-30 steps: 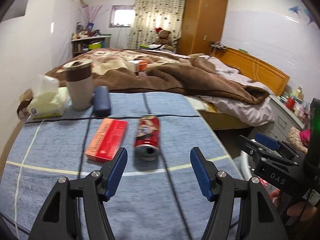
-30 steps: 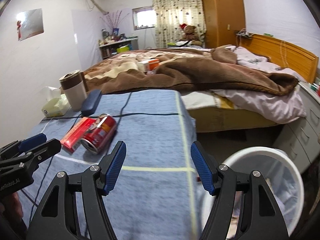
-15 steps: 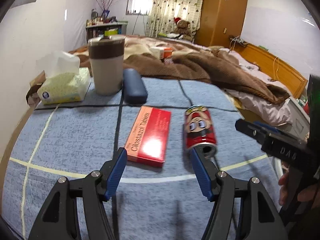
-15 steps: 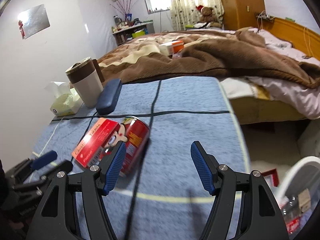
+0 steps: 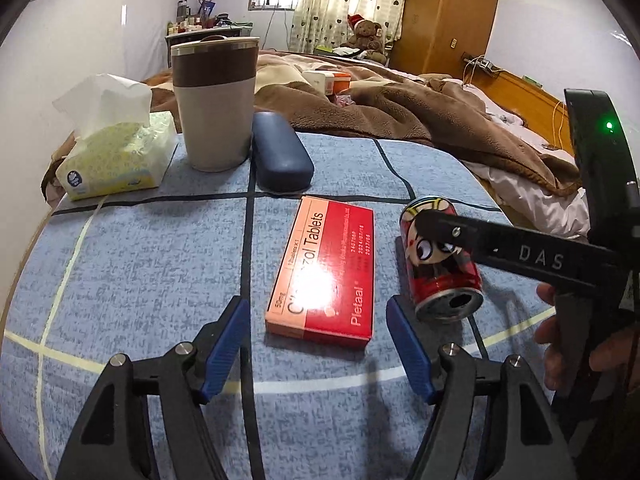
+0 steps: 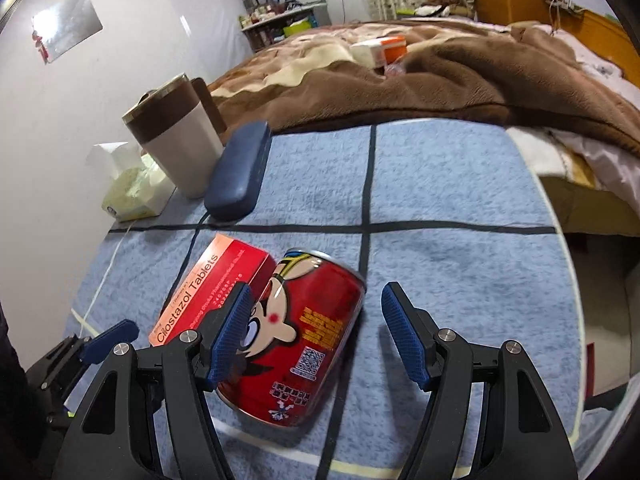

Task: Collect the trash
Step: 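Grasp the red Cilostazol box with the left tool while the right tool grasps the red can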

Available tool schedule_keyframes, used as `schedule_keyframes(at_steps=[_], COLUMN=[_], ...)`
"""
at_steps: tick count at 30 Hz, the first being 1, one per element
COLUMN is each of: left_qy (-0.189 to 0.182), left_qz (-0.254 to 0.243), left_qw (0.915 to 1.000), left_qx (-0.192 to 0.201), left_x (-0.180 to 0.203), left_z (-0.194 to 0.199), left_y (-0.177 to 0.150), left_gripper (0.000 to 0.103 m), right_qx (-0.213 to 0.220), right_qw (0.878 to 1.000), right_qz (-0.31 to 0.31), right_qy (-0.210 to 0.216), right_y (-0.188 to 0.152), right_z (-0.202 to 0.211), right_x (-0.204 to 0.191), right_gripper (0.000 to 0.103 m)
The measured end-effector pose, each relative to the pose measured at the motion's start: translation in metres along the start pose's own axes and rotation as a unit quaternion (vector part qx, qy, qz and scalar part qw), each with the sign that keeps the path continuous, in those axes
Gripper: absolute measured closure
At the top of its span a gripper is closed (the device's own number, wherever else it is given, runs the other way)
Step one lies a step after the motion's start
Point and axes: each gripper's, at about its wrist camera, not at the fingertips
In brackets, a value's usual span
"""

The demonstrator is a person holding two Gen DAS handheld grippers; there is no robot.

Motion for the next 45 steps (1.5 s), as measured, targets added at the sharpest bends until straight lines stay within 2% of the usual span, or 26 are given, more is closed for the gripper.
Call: schedule_keyframes(at_steps=[4, 10, 15, 23, 29, 31, 32, 39, 45], left_qy=[-0.007, -0.007, 0.001, 0.016, 0.023, 0.027, 0.026, 0.022, 0.027], left_qz=[-0.004, -0.015, -0.027, -0.029, -0.030, -0.029, -0.027, -0.024, -0.030], left_qw=[0.9999, 0.9995, 0.9987, 0.9984, 0.9983, 0.9983, 0.9984, 0.9986, 0.9989], left_qx=[-0.008, -0.027, -0.043, -0.046, -0.044, -0.043, -0.042, -0.041, -0.022], left_x=[0.001, 0.006, 0.010, 0.008, 0.008, 0.008, 0.007, 0.010, 0.018], left_z=[-0.007, -0.022, -0.037, -0.051, -0.052, -0.050, -0.049, -0.043, -0.026], left_y=[0.004, 0.010, 0.015, 0.021, 0.021, 0.021, 0.021, 0.017, 0.016], left_gripper=[0.027, 0.027, 0.026, 0.027, 0.028, 0.035, 0.038, 0.039, 0.039], right_qx=[-0.006, -0.013, -0.010, -0.001, 0.004, 0.006, 0.007, 0.010, 0.023], right_qw=[0.999, 0.998, 0.994, 0.991, 0.991, 0.992, 0.992, 0.992, 0.993], right_qz=[0.026, 0.030, 0.079, 0.106, 0.101, 0.100, 0.100, 0.092, 0.084], right_qy=[-0.033, -0.050, -0.074, -0.087, -0.085, -0.082, -0.080, -0.081, -0.080], right_y=[-0.003, -0.003, -0.005, -0.004, -0.004, -0.005, -0.006, -0.010, -0.016], right_z=[0.000, 0.001, -0.005, -0.012, -0.010, -0.009, -0.008, -0.004, 0.010], right_x=[0.003, 0.021, 0.017, 0.017, 0.018, 0.018, 0.017, 0.019, 0.020], right_gripper=[0.034, 0.034, 0.034, 0.034, 0.034, 0.040, 0.049, 0.049, 0.049])
Point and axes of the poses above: each gripper's, at about its wrist camera, not at the fingertips, and z roughly against the way its jaws point, x to its right, y to its top, and after that the axes turned 5 degrees about -z, right-handed
